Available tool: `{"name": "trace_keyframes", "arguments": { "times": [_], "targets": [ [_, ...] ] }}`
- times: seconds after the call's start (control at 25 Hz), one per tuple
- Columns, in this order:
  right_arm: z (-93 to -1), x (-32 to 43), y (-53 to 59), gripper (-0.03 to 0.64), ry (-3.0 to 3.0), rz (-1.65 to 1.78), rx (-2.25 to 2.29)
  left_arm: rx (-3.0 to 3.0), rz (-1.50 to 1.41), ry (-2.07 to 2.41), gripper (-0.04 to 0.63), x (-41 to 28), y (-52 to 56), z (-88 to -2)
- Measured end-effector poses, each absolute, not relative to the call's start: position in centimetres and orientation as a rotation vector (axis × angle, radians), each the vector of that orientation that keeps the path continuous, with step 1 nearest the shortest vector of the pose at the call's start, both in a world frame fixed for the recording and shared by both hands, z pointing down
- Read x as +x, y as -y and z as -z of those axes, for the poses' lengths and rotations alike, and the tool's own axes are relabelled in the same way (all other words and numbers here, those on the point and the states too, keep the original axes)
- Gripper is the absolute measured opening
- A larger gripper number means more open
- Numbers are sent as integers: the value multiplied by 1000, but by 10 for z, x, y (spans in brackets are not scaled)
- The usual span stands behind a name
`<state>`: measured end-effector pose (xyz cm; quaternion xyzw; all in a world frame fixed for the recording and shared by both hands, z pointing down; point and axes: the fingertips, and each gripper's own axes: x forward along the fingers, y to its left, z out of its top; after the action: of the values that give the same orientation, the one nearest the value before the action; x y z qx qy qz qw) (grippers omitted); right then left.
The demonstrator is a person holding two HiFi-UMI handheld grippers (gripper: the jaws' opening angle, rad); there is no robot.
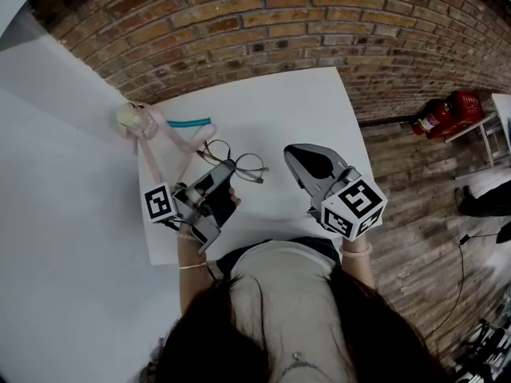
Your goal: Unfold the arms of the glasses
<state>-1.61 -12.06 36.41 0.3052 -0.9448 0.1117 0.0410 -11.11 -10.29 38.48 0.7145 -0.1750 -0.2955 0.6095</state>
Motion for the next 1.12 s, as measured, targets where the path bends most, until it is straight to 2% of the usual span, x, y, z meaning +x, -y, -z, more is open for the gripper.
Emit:
{"name": "trace_keyframes", "arguments": {
  "times": [1.12],
  "targets": [
    [-354, -47, 86, 51, 3014, -430, 561, 1654, 706, 411, 26, -117, 106, -381]
  ]
}}
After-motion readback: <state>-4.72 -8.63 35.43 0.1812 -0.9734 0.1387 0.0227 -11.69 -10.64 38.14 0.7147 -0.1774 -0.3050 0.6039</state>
